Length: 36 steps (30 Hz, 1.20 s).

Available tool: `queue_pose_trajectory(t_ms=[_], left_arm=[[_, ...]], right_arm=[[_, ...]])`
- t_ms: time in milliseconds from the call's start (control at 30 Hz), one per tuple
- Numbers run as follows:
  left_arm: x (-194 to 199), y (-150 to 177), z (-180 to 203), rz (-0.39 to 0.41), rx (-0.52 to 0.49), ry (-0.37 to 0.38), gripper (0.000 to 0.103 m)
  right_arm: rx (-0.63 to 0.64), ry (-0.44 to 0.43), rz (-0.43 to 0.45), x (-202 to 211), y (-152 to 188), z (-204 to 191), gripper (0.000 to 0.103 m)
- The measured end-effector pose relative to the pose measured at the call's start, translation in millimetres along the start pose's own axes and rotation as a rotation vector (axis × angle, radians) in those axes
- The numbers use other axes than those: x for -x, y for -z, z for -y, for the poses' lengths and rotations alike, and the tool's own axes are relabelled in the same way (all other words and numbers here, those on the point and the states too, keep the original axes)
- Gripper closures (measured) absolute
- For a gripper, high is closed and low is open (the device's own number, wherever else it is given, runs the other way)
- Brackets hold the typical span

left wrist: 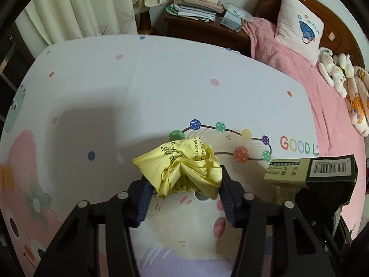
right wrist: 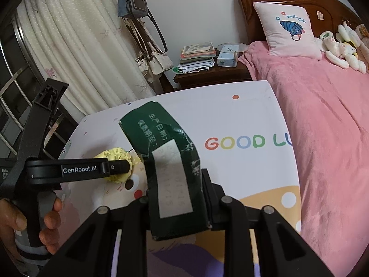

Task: Collect trash
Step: 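Carry yellow paper and green box over the bin and open both grippers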

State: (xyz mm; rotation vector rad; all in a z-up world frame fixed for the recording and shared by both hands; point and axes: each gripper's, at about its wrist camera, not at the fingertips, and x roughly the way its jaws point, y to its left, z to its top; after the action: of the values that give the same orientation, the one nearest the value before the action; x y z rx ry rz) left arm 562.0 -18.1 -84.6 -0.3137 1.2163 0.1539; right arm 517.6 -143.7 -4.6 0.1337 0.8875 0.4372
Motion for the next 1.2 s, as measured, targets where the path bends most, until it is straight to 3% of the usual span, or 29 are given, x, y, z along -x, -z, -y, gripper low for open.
queue_pose_trajectory(t_ms=[333, 533, 767, 1200], left_arm=[[50.8, 33.3, 6.4, 0.044, -0.073, 0.009, 0.055], [108.1, 87.7, -22.9, 0.062, -0.109, 0.018, 0.055], [177.6, 157.0, -74.6, 0.095, -0.139, 0.071, 0.055], [262.1, 272.0, -161.8, 0.142, -0.337, 0.193, 0.055]], right_arm=[[-0.006, -0.016, 0.014, 34.8, 16.5, -16.8, 0.078], [-0.003, -0.02, 0.021, 70.5, 42.4, -41.3, 0.078], [-0.009, 0.022, 0.027, 125.3, 91.5, -82.8, 0.078], [-0.168, 0.135, 0.109, 219.3, 210.1, -155.3, 0.078]])
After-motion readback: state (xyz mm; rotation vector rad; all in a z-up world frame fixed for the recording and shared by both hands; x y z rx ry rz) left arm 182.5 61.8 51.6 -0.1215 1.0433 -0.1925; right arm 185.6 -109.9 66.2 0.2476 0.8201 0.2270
